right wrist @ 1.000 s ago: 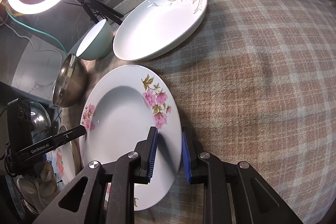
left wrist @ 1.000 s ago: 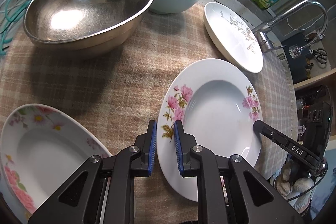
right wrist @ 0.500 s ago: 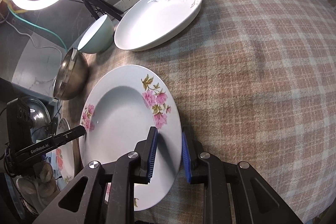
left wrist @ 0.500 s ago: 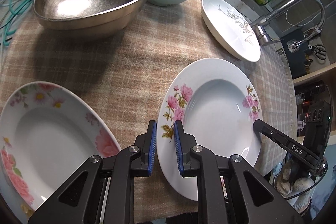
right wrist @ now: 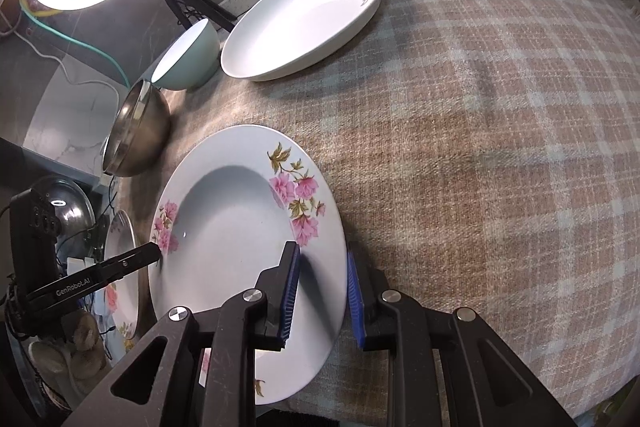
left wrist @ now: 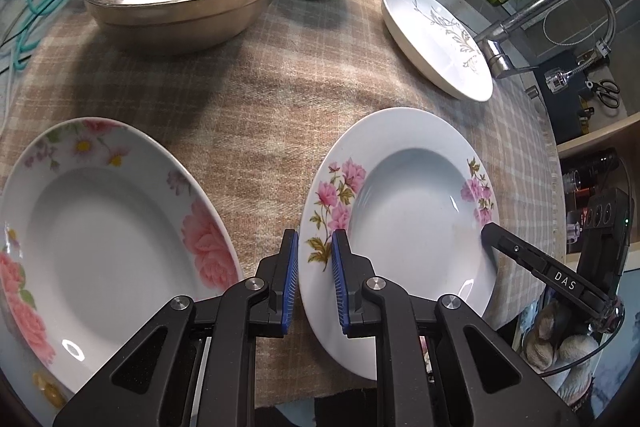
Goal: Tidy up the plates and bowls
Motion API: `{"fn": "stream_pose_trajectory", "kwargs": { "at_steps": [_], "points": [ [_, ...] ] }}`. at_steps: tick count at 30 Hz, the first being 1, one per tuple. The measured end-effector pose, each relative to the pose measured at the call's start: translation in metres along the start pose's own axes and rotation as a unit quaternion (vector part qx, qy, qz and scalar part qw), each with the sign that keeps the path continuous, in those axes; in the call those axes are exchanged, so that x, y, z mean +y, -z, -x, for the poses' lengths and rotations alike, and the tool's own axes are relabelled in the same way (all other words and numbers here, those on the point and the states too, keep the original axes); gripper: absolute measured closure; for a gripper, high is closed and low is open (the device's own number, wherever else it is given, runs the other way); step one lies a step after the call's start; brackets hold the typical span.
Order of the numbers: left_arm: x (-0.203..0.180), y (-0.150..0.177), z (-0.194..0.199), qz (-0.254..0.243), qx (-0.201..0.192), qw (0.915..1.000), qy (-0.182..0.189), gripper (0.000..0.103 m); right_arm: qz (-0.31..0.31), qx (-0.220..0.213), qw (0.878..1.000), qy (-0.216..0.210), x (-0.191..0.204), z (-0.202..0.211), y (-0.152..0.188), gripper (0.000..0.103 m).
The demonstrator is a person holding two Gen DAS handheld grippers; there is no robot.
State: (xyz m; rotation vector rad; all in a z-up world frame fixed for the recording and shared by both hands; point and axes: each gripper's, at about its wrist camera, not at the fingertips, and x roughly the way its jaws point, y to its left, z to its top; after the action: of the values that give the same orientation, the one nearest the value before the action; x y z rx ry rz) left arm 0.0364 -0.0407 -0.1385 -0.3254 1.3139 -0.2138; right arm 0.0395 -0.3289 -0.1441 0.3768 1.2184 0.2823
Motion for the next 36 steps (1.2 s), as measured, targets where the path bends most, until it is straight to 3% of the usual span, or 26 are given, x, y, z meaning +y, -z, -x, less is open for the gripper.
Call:
{"fn": "stream_pose_trajectory", "kwargs": {
  "at_steps": [30, 36],
  "points": [
    [-0.0012, 0.0039, -0.0005, -0.008, 0.003, 1.0000, 0.000, 0.088, 0.003, 0.003, 1.000, 0.004, -0.0001, -0.0001, 0.0042, 0.082],
    [-0.0017, 0.0041, 0.0067, -0.014, -0.010, 0.9998, -0.009, 0.088, 0.015, -0.014, 0.999, 0.033, 0.0032, 0.0068, 0.0039, 0.080]
  ]
}}
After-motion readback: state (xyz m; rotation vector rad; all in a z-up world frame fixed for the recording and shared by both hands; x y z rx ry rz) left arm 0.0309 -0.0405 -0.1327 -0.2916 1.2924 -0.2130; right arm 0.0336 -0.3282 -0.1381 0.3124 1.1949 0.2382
